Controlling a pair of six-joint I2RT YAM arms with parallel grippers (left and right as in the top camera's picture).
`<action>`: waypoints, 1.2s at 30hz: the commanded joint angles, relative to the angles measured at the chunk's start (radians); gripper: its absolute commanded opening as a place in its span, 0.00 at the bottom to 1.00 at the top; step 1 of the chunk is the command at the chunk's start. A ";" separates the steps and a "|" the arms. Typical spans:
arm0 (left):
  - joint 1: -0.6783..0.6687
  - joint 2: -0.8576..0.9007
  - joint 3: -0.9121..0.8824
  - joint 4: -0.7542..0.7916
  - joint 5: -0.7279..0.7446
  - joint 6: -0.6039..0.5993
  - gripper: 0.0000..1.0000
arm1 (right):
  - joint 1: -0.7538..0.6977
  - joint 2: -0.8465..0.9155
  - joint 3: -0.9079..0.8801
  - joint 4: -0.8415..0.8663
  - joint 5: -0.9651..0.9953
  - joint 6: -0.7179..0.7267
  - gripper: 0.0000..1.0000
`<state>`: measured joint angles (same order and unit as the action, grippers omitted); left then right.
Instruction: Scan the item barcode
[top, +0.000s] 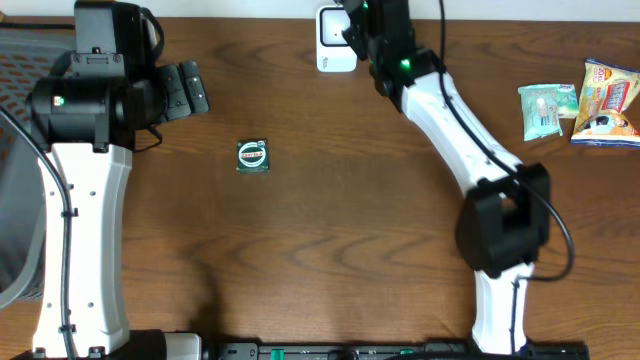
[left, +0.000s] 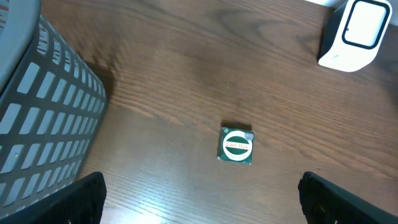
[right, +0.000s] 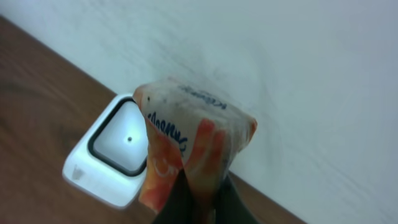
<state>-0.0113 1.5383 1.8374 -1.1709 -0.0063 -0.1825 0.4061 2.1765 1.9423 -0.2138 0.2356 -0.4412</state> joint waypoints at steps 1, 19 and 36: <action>0.000 0.005 -0.001 -0.003 -0.005 0.003 0.98 | 0.002 0.113 0.124 -0.026 0.001 -0.046 0.01; 0.000 0.005 -0.001 -0.003 -0.005 0.003 0.98 | 0.020 0.273 0.218 0.016 0.066 -0.350 0.01; 0.000 0.005 -0.001 -0.003 -0.005 0.003 0.97 | -0.122 0.137 0.218 -0.108 0.198 -0.232 0.01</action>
<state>-0.0113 1.5383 1.8374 -1.1713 -0.0063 -0.1825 0.3588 2.4165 2.1365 -0.2901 0.3515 -0.7082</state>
